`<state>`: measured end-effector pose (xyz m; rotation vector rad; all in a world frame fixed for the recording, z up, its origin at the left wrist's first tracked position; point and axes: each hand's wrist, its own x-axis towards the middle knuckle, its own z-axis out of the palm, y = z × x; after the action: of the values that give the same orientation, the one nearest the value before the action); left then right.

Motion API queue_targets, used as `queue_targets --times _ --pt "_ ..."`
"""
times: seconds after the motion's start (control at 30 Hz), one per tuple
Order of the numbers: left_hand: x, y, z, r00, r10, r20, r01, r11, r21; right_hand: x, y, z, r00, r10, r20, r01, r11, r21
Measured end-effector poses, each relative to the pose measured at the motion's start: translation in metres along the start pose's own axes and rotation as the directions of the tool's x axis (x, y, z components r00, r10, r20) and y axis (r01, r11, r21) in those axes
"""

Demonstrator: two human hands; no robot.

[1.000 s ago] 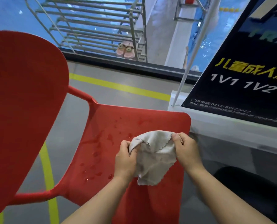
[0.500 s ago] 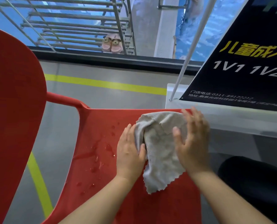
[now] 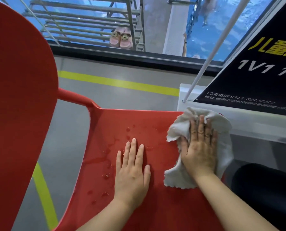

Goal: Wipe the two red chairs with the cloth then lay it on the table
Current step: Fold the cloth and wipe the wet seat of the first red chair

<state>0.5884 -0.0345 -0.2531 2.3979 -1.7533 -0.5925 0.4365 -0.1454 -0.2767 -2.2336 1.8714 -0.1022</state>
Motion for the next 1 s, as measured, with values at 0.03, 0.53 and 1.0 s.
queue_targets --times 0.03,0.53,1.0 --pt "-0.002 -0.005 -0.002 1.0 -0.026 -0.007 0.026 1.0 0.007 0.001 -0.005 0.001 1.0 0.026 -0.003 -0.026 1.0 0.004" --pt "-0.042 -0.065 -0.008 0.973 -0.229 -0.035 0.229 0.973 0.002 0.021 -0.102 0.019 0.853 -0.506 0.126 0.511 0.859 -0.013" --pt "-0.069 -0.087 -0.015 0.931 -0.356 -0.076 0.356 0.934 -0.01 0.01 -0.186 0.053 0.465 -0.819 0.335 0.876 0.481 -0.04"
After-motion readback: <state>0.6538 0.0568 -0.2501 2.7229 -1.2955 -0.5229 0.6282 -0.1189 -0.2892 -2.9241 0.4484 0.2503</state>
